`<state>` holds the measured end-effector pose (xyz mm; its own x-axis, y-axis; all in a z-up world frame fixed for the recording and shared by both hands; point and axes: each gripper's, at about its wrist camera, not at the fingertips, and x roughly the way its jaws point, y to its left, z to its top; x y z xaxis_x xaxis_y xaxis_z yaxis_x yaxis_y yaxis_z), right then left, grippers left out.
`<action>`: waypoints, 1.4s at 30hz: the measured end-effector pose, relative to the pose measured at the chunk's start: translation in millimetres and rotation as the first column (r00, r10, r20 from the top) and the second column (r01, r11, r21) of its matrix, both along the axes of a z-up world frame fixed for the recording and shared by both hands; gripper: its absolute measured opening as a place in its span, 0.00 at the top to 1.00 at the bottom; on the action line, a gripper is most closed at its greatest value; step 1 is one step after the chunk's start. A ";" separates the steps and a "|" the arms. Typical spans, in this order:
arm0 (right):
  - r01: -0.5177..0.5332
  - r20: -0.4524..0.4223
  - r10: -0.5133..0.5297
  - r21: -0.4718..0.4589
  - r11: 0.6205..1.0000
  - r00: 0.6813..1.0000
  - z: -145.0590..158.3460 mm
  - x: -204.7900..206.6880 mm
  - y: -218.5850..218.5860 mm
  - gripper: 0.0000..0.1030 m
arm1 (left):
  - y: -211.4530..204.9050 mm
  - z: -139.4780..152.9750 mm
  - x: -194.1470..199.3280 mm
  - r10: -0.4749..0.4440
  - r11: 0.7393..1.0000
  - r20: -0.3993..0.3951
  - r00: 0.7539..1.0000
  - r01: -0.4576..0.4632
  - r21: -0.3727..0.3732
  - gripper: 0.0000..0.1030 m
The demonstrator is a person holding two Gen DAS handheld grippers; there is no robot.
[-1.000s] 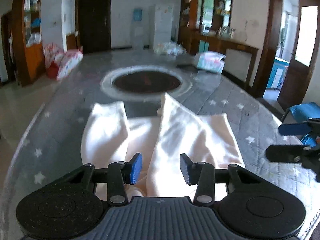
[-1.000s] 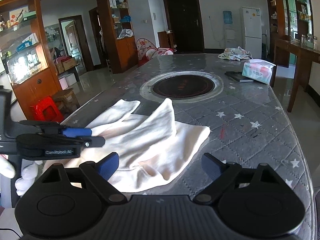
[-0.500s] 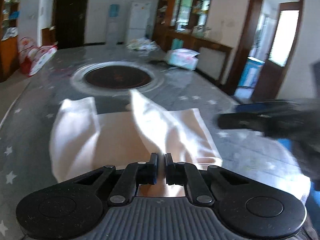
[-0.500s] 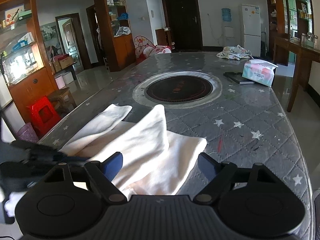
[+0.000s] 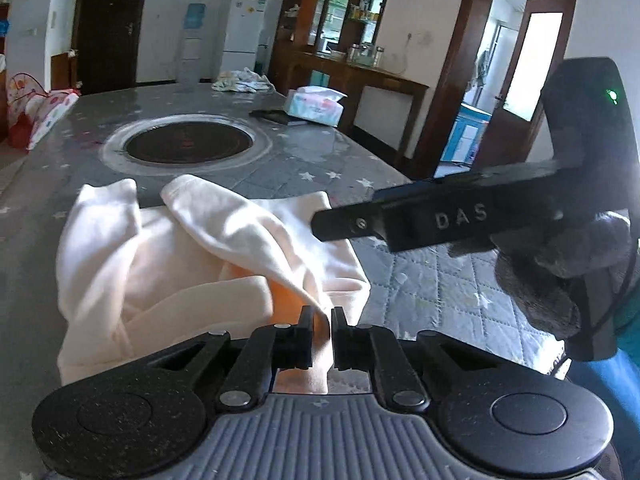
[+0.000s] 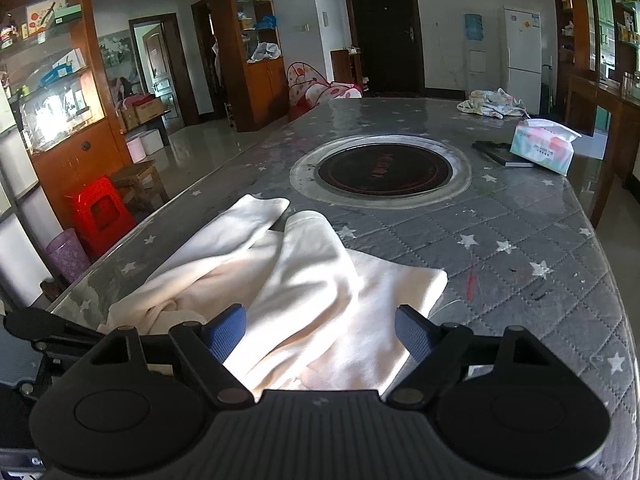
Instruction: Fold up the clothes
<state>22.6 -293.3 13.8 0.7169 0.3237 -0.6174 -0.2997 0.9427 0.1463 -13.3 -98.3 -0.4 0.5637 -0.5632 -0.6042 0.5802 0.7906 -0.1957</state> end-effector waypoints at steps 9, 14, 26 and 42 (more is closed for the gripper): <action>-0.003 0.009 0.003 0.003 1.000 1.000 3.0 -21.0 4.8 0.15 | 3.9 9.2 -21.0 0.066 0.996 0.059 0.996 -0.070 0.062 0.49; 0.001 0.019 0.000 -0.033 0.999 1.000 3.9 -36.1 11.9 0.12 | 6.5 12.4 -29.3 0.102 0.990 0.082 0.991 -0.109 0.086 0.38; 0.075 0.020 -0.074 -0.065 0.995 0.997 5.0 -62.4 22.2 0.04 | 22.3 18.2 -48.3 0.214 0.968 0.122 0.969 -0.227 0.106 0.12; 0.153 -0.013 -0.153 -0.006 0.988 0.988 -2.8 -77.2 23.6 0.03 | 40.3 18.4 -58.3 0.292 0.945 0.120 0.949 -0.306 0.118 0.00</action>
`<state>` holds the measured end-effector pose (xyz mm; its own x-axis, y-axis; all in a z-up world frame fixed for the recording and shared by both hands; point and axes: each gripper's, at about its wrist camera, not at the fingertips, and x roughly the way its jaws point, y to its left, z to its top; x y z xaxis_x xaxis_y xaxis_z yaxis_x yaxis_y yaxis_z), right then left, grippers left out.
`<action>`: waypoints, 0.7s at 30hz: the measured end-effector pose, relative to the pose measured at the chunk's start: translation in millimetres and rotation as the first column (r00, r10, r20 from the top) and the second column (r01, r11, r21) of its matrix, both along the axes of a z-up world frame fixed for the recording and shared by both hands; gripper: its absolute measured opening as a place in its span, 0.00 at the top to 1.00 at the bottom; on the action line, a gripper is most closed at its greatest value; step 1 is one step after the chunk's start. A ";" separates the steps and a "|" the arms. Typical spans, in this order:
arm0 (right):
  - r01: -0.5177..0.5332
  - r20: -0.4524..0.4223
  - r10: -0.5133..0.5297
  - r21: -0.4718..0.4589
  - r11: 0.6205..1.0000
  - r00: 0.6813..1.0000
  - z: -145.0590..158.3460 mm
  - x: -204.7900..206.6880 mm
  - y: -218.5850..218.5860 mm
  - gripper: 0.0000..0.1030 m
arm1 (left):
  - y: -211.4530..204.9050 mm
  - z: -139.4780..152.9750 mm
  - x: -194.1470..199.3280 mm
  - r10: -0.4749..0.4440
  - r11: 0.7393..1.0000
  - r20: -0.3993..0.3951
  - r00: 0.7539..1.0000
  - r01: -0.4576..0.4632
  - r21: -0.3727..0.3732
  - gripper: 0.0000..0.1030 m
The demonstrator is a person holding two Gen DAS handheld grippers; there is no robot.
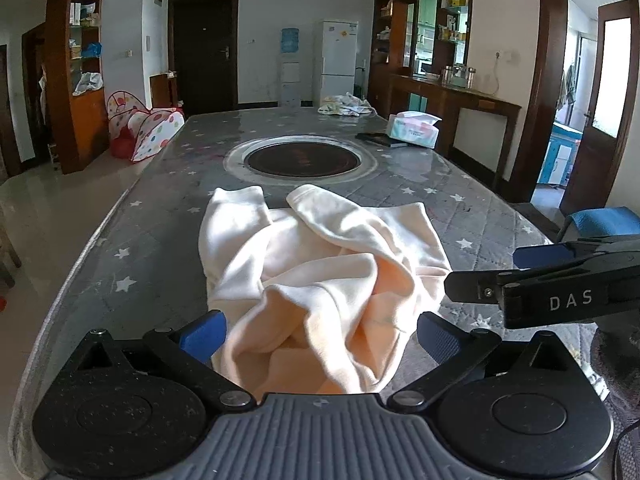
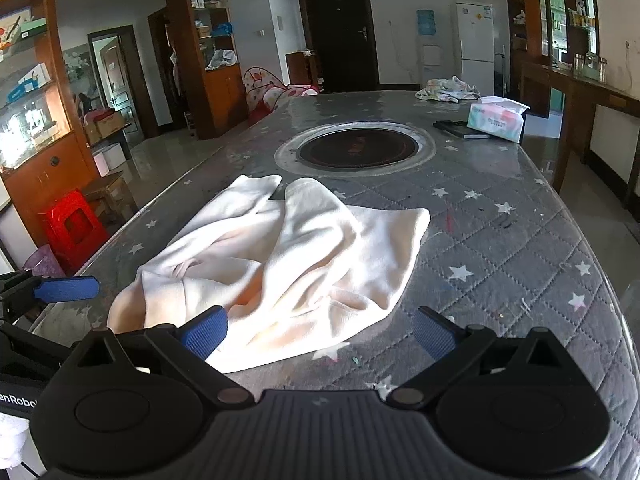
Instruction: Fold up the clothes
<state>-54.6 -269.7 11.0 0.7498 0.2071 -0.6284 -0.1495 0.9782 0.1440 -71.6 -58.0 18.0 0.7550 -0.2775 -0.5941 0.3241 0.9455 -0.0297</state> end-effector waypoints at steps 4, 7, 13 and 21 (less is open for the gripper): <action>0.003 -0.001 -0.003 0.000 1.000 1.000 -0.4 -0.2 2.1 0.03 | 2.1 -0.3 -1.4 0.012 1.000 -0.001 1.000 -0.012 0.003 0.00; 0.004 0.001 -0.004 -0.001 1.000 1.000 0.0 -1.9 3.9 0.03 | 3.8 0.3 -3.0 0.016 1.000 0.002 1.000 -0.016 0.003 0.00; 0.011 0.010 -0.010 -0.008 1.000 1.000 3.5 -11.0 6.7 0.03 | 5.5 2.3 -8.8 0.019 1.000 0.007 1.000 -0.019 -0.004 0.00; 0.028 0.028 -0.028 -0.004 1.000 0.999 8.3 -23.4 4.6 0.02 | 4.2 6.6 -18.5 0.006 1.000 0.027 1.000 -0.006 -0.003 0.00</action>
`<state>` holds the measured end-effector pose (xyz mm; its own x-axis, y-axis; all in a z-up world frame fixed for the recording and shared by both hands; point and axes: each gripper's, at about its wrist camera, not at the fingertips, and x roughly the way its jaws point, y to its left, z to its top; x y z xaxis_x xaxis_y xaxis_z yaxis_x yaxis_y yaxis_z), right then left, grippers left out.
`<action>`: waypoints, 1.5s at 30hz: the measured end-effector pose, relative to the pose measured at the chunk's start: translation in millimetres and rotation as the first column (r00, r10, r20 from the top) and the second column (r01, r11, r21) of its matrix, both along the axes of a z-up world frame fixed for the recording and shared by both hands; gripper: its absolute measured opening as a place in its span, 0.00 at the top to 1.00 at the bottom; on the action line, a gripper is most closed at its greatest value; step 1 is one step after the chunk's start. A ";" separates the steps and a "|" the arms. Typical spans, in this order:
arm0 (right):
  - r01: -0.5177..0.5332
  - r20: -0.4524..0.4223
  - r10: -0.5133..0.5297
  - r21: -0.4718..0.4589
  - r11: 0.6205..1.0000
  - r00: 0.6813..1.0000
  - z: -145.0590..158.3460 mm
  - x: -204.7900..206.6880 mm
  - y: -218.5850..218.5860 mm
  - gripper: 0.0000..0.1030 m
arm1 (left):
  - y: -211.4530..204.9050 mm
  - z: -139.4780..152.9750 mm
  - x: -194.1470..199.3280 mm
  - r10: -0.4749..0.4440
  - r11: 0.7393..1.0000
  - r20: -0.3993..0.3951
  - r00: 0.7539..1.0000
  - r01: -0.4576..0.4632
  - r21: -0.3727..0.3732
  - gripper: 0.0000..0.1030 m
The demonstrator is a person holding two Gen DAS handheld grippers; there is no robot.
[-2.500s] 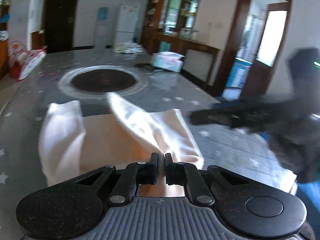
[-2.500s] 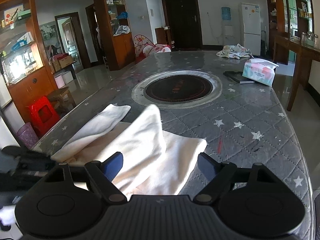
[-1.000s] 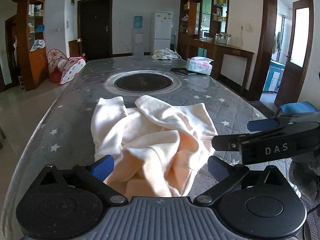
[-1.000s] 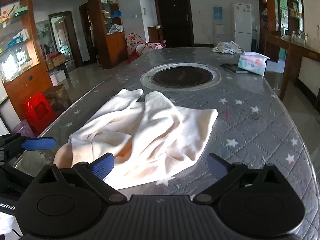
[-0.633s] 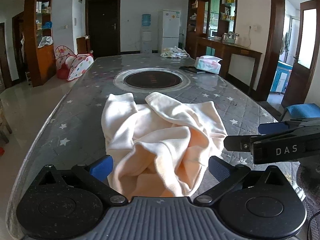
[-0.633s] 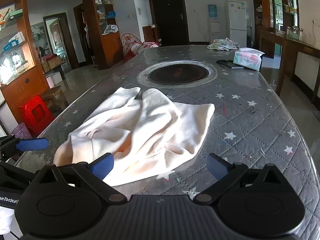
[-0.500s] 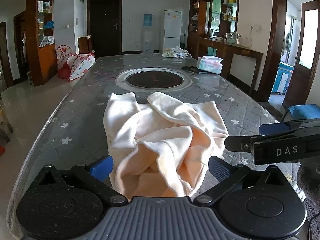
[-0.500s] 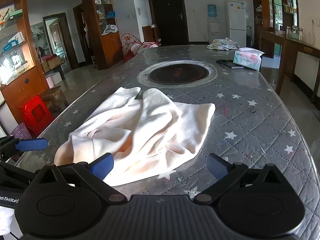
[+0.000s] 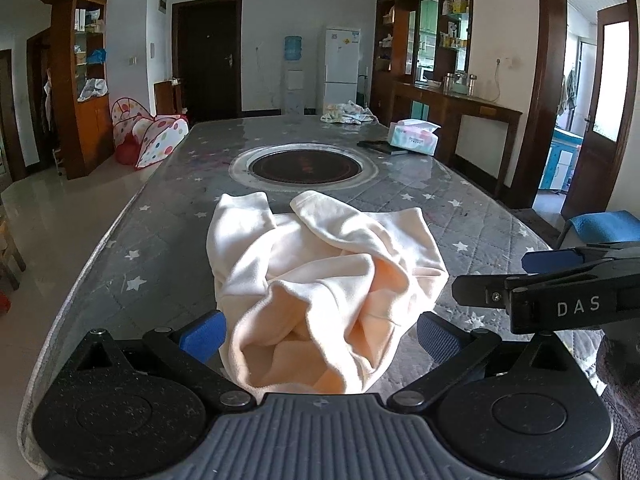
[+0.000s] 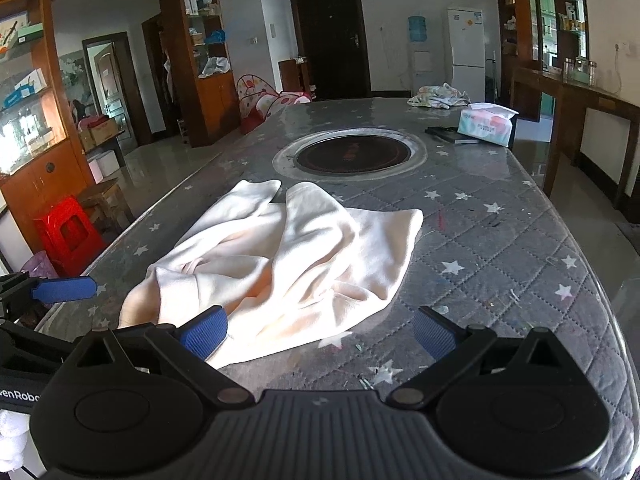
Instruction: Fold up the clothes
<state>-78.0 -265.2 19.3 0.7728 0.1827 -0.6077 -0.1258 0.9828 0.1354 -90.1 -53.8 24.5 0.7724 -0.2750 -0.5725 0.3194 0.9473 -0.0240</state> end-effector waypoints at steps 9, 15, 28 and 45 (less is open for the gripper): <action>-0.010 0.012 0.010 -0.015 1.000 1.000 3.2 1.6 4.7 0.02 | 5.4 4.0 0.1 0.014 1.000 0.015 1.000 -0.014 -0.004 0.00; -0.022 0.013 0.022 -0.026 0.999 1.000 6.6 15.9 7.9 0.03 | 16.8 7.9 9.8 0.032 0.999 0.021 0.999 -0.032 -0.020 0.00; -0.057 -0.039 0.054 -0.075 0.996 0.998 -2.9 94.9 21.9 0.17 | 47.4 13.3 64.9 0.107 0.993 0.014 0.994 -0.106 -0.045 0.00; -0.274 -0.148 0.252 -0.152 0.950 0.956 -41.3 189.4 61.4 0.40 | 26.2 -7.9 145.1 -0.020 1.000 -0.041 0.999 0.021 0.019 0.24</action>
